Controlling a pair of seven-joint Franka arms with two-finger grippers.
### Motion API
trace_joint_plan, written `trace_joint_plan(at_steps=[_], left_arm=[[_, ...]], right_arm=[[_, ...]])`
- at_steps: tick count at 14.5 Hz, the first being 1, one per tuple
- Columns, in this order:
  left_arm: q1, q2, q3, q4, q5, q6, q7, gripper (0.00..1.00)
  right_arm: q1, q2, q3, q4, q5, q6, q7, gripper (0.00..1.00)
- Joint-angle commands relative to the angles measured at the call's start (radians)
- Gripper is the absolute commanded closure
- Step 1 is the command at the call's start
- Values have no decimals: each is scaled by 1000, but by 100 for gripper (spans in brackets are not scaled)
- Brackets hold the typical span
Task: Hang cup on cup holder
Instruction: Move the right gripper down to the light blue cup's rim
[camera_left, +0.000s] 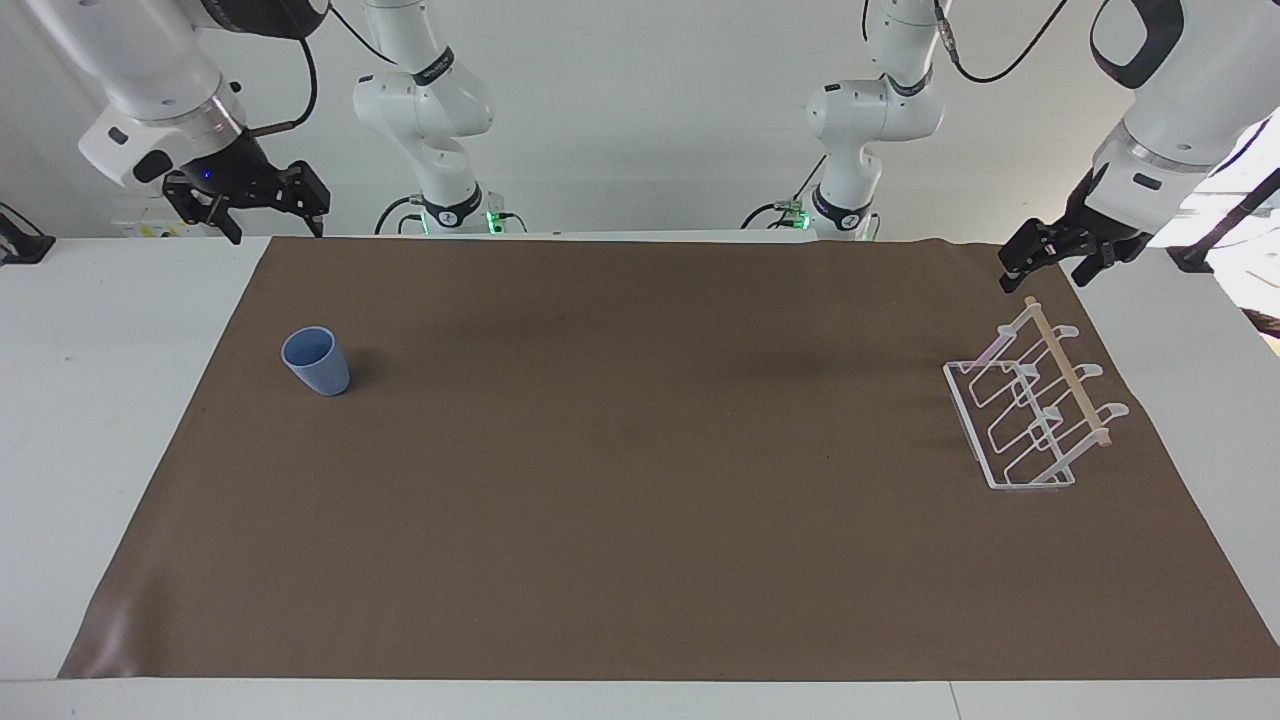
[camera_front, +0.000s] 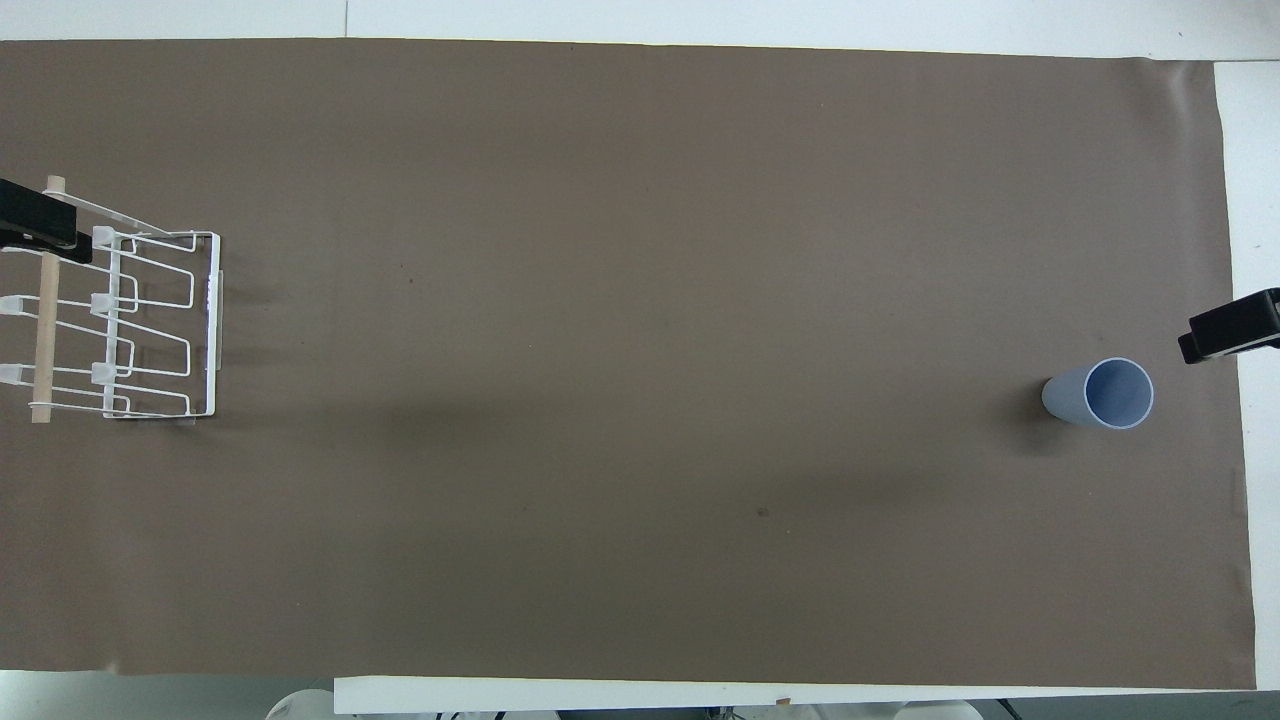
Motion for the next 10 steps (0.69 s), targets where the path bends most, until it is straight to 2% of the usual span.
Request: trace_joint_plan(at_steps=[1, 8, 10], left_arm=[[2, -2, 3, 4, -10, -13, 12, 0], [4, -3, 3, -2, -10, -9, 12, 0], [4, -3, 3, -3, -10, -9, 12, 0]], right_arm=[[-3, -17, 1, -18, 15, 1, 17, 0], [-1, -20, 1, -24, 10, 5, 9, 0], [-1, -23, 1, -49, 10, 72, 4, 0]])
